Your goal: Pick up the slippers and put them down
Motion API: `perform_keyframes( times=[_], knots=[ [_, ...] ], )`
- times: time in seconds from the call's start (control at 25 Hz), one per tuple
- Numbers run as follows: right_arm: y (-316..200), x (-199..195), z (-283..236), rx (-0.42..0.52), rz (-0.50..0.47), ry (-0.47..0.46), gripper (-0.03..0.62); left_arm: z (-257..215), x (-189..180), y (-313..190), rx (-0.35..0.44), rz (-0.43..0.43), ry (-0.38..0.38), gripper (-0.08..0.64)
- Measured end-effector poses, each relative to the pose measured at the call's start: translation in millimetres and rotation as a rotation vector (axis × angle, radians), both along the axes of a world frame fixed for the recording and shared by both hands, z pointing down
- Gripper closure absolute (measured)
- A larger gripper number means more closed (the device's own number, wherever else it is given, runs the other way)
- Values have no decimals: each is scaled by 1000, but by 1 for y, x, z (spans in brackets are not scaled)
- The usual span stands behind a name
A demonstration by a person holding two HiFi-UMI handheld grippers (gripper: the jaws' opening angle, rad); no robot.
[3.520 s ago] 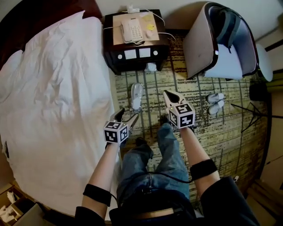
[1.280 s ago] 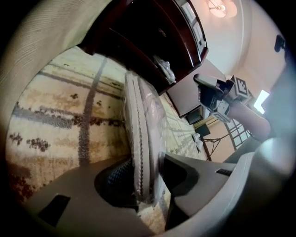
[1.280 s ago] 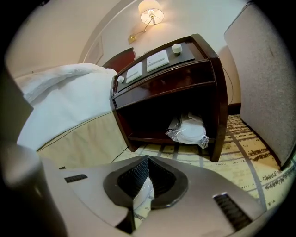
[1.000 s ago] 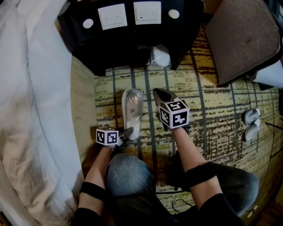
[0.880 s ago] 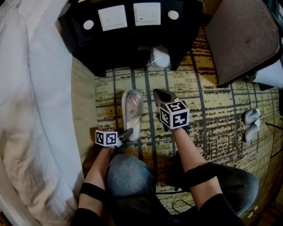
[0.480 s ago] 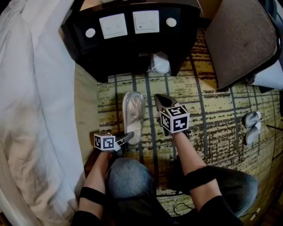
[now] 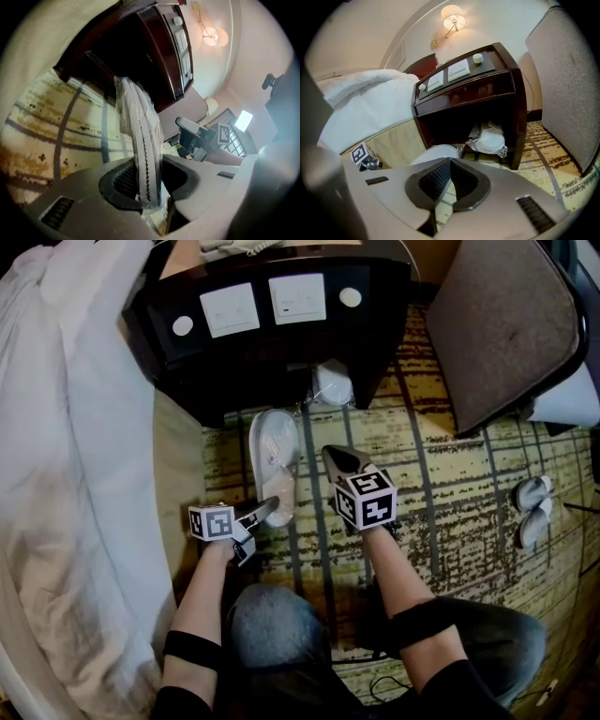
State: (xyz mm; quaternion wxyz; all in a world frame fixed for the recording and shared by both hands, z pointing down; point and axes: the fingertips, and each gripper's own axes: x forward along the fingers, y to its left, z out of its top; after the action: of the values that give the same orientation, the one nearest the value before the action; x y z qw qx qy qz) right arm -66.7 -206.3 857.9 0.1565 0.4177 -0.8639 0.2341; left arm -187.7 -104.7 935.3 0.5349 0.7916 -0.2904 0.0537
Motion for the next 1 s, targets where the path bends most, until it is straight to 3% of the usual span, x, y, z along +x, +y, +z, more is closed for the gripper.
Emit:
perform_keyframes(
  times=[0.56, 0.8, 1.0],
  knots=[
    [-22, -2, -22, 44, -10, -9, 586, -38, 8, -133, 42, -52, 83, 449],
    [-24, 4, -17, 40, -10, -1, 586, -30, 13, -182, 49, -42, 52, 448],
    [-26, 13, -9, 30, -1, 2, 586, -32, 17, -225, 36, -110, 86, 448]
  ],
)
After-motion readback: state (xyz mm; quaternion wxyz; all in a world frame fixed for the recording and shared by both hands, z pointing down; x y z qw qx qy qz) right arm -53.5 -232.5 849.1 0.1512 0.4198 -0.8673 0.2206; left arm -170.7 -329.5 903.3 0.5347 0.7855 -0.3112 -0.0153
